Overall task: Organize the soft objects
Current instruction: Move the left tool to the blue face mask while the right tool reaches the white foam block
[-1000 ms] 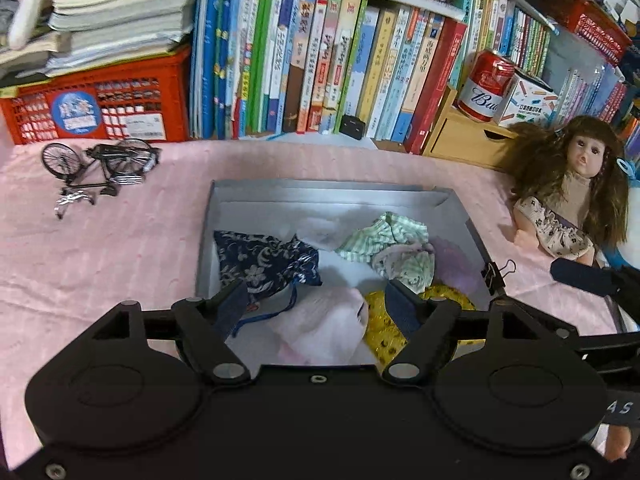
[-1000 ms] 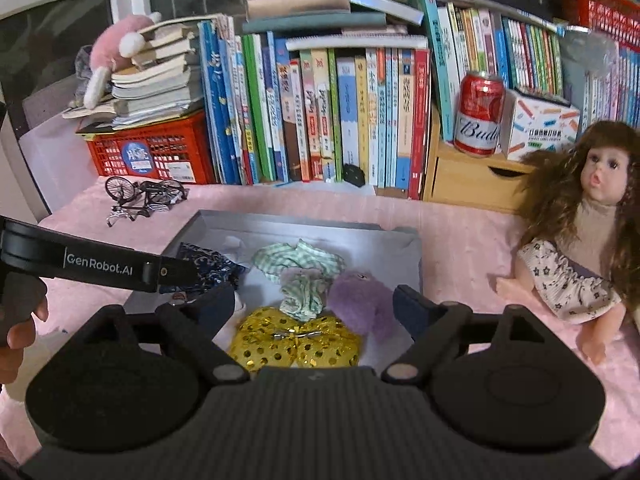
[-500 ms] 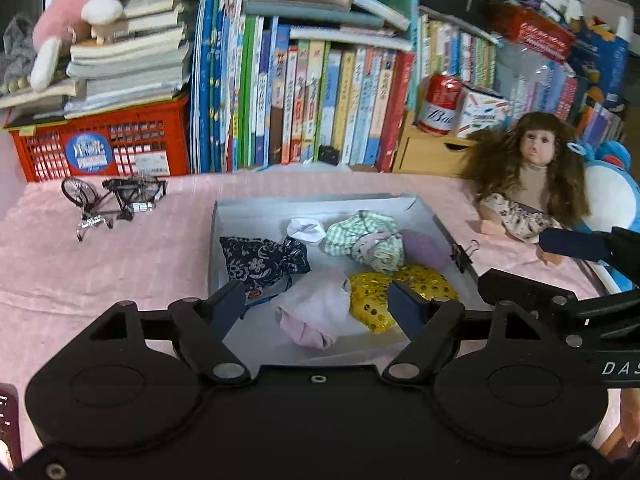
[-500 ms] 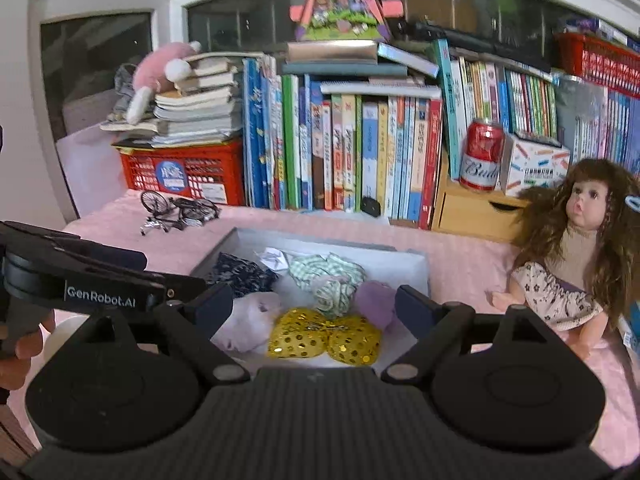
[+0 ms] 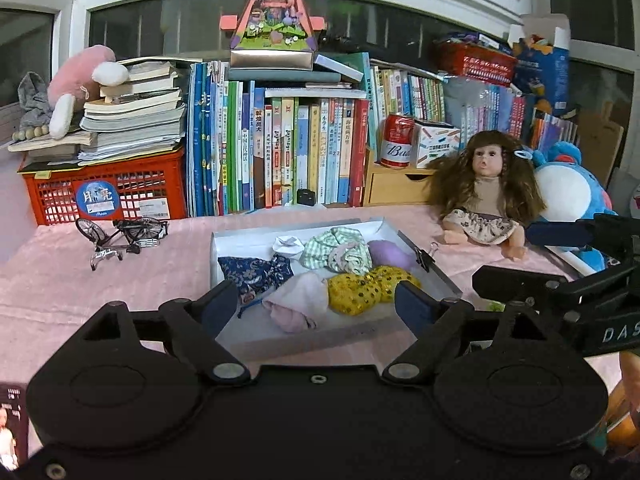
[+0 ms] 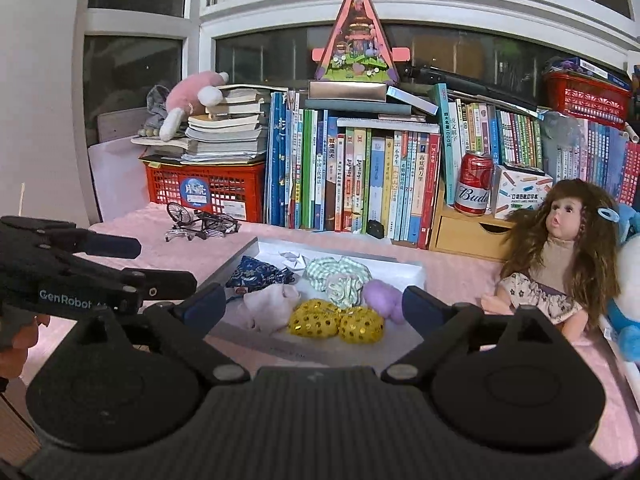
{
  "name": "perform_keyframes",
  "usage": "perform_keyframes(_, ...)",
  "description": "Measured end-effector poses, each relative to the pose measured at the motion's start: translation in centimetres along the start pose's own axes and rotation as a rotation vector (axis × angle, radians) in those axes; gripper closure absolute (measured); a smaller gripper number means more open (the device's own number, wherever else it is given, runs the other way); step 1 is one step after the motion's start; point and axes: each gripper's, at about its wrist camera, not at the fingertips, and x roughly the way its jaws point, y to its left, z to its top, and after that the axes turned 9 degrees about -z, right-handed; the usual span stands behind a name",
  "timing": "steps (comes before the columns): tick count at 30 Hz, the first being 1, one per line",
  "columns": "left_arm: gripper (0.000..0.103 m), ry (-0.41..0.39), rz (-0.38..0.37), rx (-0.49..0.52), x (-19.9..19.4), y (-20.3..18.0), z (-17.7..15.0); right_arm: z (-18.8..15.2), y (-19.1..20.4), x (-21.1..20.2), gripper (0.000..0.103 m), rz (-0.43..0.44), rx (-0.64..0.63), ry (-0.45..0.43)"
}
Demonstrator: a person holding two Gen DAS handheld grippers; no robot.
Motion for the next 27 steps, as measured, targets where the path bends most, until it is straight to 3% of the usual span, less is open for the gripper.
perform_keyframes(12,0.013,-0.089,0.013,-0.006,-4.6,0.0,-4.6,-3.3,-0.6,-3.1,0.0,-0.05,-0.008,-0.042)
perform_keyframes(18,0.006,-0.131,0.032,-0.019,-6.9,1.0,-7.0,-5.2,-1.4,-4.6,0.0,-0.148,0.0,-0.089)
perform_keyframes(27,0.006,-0.19,0.125,-0.054,-9.6,3.4,-10.2,-8.6,-4.3,-5.8,0.0,-0.309,0.045,-0.12)
